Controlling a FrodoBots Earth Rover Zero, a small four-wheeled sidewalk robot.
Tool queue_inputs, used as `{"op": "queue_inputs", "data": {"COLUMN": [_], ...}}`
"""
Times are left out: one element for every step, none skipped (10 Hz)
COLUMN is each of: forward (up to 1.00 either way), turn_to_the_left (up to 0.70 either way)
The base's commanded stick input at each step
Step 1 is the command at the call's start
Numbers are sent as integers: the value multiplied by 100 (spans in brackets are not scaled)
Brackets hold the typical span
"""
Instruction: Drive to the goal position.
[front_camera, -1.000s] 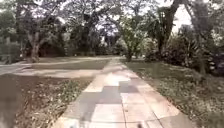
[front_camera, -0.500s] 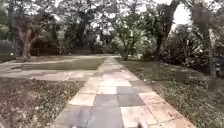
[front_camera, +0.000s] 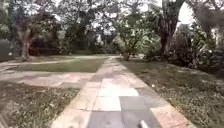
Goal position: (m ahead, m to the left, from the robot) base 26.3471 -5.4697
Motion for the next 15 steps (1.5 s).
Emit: {"op": "queue_inputs", "data": {"forward": [100,100,100,100,100,100,100,100,100,100,100,100,100,100,100], "turn_to_the_left": [0,0,0,0,0,0,0,0,0,0,-1,-2,0,0,-4]}}
